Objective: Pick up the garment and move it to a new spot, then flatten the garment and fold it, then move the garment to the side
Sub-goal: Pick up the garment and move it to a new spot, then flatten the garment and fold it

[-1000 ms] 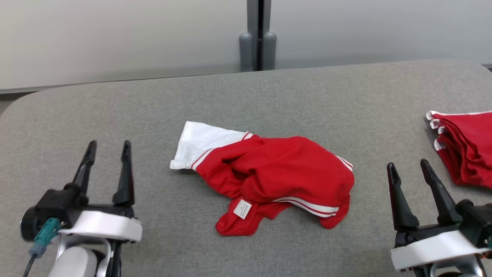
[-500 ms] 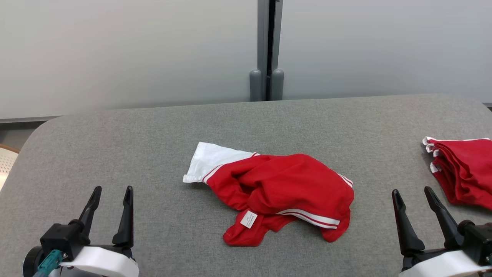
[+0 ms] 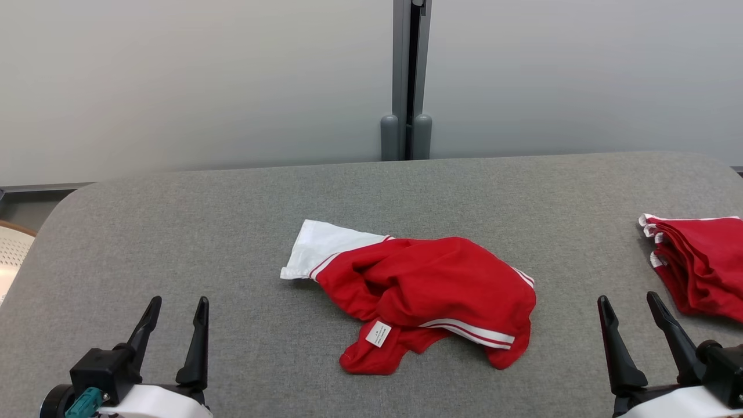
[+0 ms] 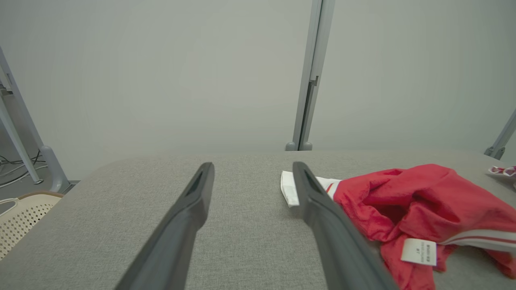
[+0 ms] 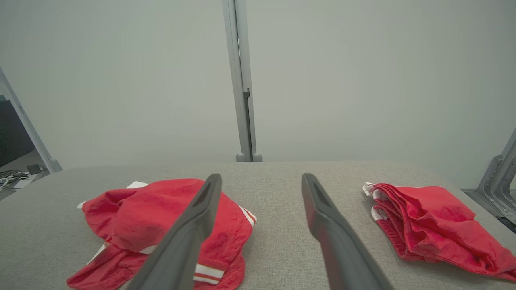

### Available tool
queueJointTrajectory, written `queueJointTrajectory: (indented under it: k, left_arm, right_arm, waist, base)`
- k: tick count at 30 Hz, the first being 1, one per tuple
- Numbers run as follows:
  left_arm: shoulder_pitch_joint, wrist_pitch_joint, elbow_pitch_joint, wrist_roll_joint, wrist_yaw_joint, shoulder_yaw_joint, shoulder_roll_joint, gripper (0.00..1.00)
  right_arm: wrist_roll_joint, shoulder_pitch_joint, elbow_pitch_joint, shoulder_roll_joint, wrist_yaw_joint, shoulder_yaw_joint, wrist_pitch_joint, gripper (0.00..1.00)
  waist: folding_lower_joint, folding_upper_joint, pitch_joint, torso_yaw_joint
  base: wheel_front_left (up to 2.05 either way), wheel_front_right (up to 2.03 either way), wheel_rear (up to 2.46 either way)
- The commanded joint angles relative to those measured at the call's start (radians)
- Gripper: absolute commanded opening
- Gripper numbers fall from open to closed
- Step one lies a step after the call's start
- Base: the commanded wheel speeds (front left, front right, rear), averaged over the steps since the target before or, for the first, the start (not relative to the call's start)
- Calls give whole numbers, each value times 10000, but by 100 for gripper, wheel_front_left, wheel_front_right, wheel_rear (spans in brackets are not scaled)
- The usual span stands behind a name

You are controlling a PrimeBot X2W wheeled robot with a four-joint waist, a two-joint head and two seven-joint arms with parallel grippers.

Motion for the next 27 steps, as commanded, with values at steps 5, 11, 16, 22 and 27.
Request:
queueJointTrajectory:
  k: [5, 11, 16, 22, 27]
  left_arm:
    - [-162, -22, -28, 71, 52, -48, 72, 100]
    - [-245, -53, -4, 54, 25, -115, 81, 100]
    - [-347, -82, 27, 49, 29, -160, 61, 100]
    - [-442, -136, 55, 34, 61, -205, 34, 100]
    - [-660, -172, 61, 68, 48, -274, 9, 100]
  right_arm:
    - [-120, -46, -47, -104, -4, 20, 83, 100]
    - [-156, -90, -58, -198, -4, 52, 106, 100]
    - [-99, -101, -46, -202, -3, 40, 110, 100]
    - [-26, -168, -20, -236, -4, 75, 96, 100]
    - [-24, -246, 145, -361, -3, 469, 262, 100]
  waist:
    - [0, 0, 18, -14]
    - [0, 0, 51, 10]
    - [0, 0, 73, 22]
    - [0, 0, 136, 59]
    - [0, 0, 304, 203]
  base:
    - [0, 0, 0]
    - [0, 0, 0]
    - [0, 0, 0]
    - [0, 0, 0]
    - [0, 0, 0]
